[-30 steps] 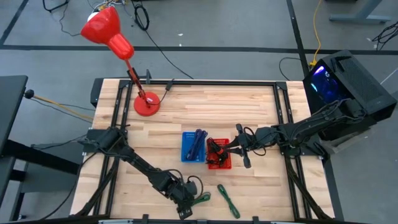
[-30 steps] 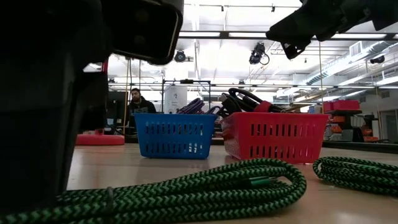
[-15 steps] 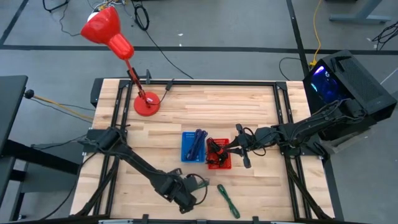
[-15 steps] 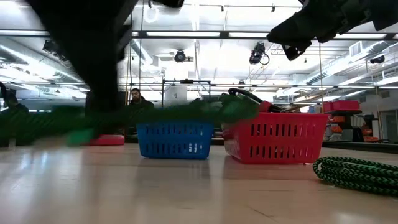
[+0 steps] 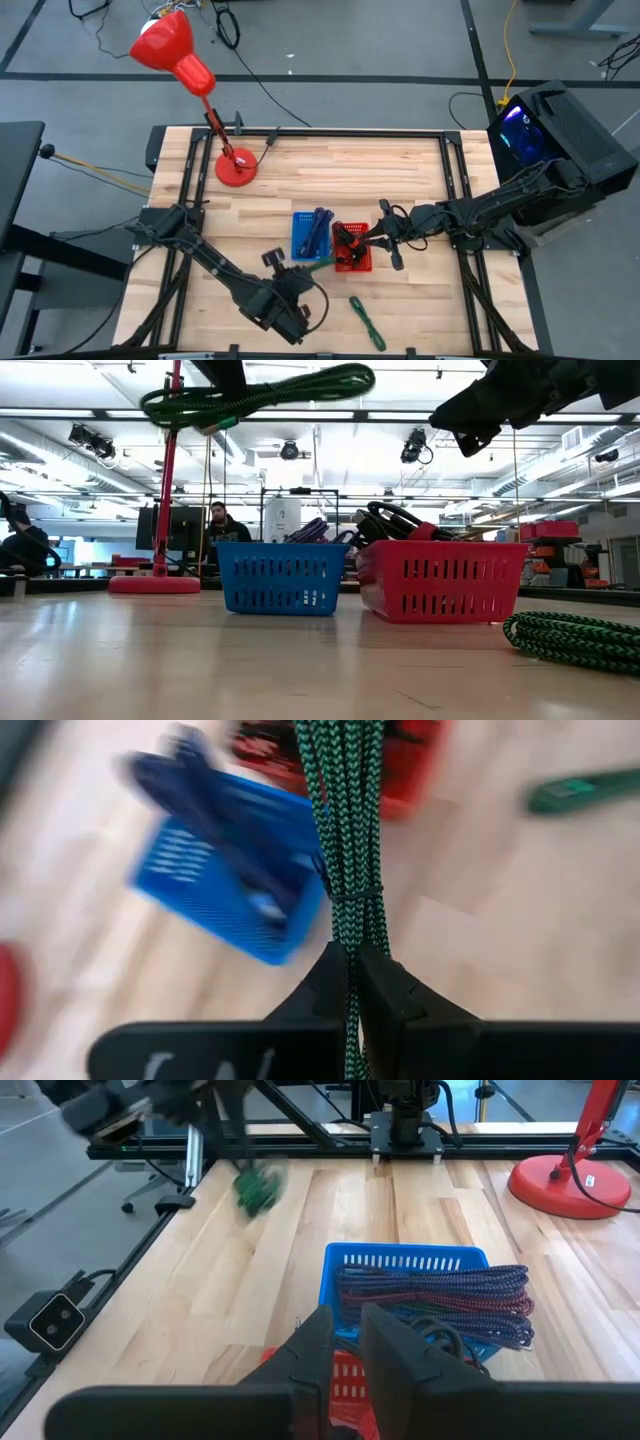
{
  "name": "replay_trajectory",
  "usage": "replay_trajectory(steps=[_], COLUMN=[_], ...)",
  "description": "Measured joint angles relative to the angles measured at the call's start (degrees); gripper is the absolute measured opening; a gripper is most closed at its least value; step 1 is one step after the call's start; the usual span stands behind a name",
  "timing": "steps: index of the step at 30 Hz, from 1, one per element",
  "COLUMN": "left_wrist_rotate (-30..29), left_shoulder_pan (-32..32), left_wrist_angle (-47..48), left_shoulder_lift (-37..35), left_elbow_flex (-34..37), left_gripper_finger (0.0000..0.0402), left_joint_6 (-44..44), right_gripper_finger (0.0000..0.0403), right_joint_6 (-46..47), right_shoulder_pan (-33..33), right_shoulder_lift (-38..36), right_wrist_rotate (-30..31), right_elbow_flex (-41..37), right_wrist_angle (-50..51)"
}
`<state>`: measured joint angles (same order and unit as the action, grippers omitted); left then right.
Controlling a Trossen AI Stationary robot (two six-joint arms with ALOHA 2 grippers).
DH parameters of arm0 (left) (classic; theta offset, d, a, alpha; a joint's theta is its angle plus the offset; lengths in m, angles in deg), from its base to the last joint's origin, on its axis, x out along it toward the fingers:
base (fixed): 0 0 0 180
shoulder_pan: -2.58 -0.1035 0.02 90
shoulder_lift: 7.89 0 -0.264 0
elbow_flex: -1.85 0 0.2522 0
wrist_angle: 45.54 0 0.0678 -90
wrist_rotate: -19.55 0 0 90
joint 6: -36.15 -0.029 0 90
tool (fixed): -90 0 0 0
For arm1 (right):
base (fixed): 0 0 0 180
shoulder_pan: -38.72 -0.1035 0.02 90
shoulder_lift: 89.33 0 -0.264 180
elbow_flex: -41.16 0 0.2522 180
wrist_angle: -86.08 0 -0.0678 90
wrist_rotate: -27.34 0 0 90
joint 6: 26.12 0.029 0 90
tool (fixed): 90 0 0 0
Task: Pick & Place USB Port
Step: Put the green charger cable into the blue bin
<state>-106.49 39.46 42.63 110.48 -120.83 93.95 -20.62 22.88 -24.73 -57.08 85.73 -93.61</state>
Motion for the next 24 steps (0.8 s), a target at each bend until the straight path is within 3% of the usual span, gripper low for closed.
replay_trajectory(steps=[5,12,17,24], left_wrist_rotate=[-6.24,-12.17,-15.05,-14.79], left_shoulder_pan=[0.44,0.97,0.22,-4.26], left_wrist_angle=[5.26,2.04,-15.76,-51.80], left_shoulder_lift=[-3.42,-14.20,-24.68,-35.29], left_elbow_flex=[1.50,14.84,31.01,53.35], left_gripper_finger=[0.0010,0.0010,0.0009,0.0009], left_joint_6=[4.88,9.70,5.63,-8.74], right_gripper_finger=[0.0059,0.0059,0.0059,0.0059], right_joint_6=[0.00,-0.02,-0.09,-0.09], right_shoulder_pan=[0.00,0.00,0.00,0.00], right_shoulder_lift=[0.02,0.02,0.02,0.02], right_wrist_rotate=[-0.01,-0.01,-0.01,-0.01], right_elbow_flex=[0.00,0.00,0.00,0.00], right_wrist_angle=[0.61,0.75,0.74,0.70])
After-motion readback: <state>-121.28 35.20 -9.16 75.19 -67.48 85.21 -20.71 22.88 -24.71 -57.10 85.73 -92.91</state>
